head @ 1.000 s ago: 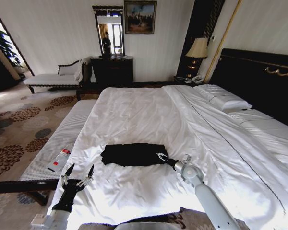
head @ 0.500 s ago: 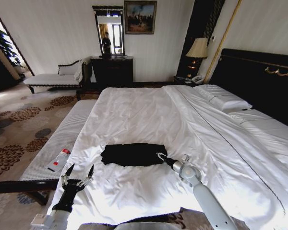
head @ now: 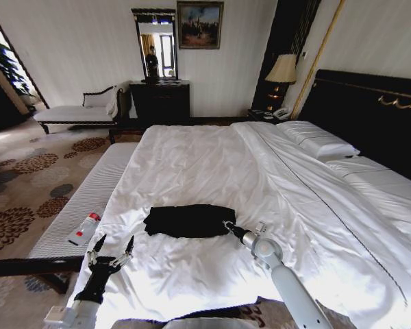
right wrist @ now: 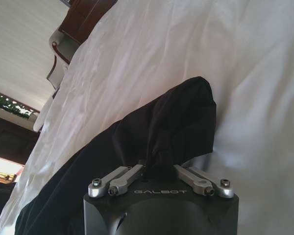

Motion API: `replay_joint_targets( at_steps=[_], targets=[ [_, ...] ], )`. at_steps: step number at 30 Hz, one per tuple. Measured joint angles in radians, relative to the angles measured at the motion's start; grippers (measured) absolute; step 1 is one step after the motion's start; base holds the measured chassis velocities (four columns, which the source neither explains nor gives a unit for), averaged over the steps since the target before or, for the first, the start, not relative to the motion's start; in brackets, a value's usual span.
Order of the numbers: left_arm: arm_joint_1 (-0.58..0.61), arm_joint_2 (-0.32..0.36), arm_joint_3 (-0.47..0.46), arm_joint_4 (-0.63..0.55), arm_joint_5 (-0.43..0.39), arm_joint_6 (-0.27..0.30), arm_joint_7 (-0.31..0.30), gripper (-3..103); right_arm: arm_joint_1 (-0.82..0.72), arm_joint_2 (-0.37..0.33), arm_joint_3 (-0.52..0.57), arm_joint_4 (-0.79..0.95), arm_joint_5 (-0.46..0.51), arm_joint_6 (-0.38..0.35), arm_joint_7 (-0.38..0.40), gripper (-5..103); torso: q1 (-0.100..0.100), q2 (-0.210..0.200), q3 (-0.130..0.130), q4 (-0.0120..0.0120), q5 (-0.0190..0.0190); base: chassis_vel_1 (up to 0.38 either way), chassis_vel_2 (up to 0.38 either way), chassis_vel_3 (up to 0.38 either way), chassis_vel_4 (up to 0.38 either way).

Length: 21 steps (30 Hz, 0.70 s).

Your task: Fold the clothes on the bed.

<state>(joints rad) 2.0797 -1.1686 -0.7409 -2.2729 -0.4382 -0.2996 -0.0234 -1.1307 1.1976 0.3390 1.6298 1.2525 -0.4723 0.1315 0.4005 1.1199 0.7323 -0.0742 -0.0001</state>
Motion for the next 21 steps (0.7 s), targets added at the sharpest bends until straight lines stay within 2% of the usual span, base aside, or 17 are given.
replay_joint_targets(
  at_steps=[4,8,10,12,13,14,21],
  targets=[
    [0.0,0.0,0.0,0.0,0.0,0.0,0.0,100,-0.002,-0.013,0.012,0.016,-0.015,0.004,0.006,5,0.0,0.0,0.0,0.0001,0.0001,0.0,0.0,0.0,0.0],
    [0.0,0.0,0.0,0.0,0.0,0.0,0.0,100,-0.014,-0.062,0.043,0.052,-0.036,0.004,0.015,5,0.0,0.0,0.0,0.0002,0.0003,0.0,0.0,0.0,0.0],
    [0.0,0.0,0.0,0.0,0.0,0.0,0.0,100,-0.03,-0.12,0.075,0.081,-0.052,0.004,0.018,5,0.0,0.0,0.0,-0.0002,0.0,0.0,0.0,0.0,0.0],
    [0.0,0.0,0.0,0.0,0.0,0.0,0.0,100,-0.035,-0.138,0.086,0.088,-0.056,0.004,0.018,5,0.0,0.0,0.0,-0.0003,0.0,0.0,0.0,0.0,0.0],
    [0.0,0.0,0.0,0.0,0.0,0.0,0.0,100,-0.042,-0.17,0.102,0.095,-0.068,0.003,0.018,5,0.0,0.0,0.0,-0.0002,0.0002,0.0,0.0,0.0,0.0],
    [0.0,0.0,0.0,0.0,0.0,0.0,0.0,100,-0.047,-0.234,0.134,0.097,-0.096,0.003,0.017,5,0.0,0.0,0.0,-0.0003,0.0001,0.0,0.0,0.0,0.0],
    [0.0,0.0,0.0,0.0,0.0,0.0,0.0,100,-0.045,-0.302,0.159,0.074,-0.105,0.003,0.006,5,0.0,0.0,0.0,-0.0002,0.0001,0.0,0.0,0.0,0.0]
  ],
)
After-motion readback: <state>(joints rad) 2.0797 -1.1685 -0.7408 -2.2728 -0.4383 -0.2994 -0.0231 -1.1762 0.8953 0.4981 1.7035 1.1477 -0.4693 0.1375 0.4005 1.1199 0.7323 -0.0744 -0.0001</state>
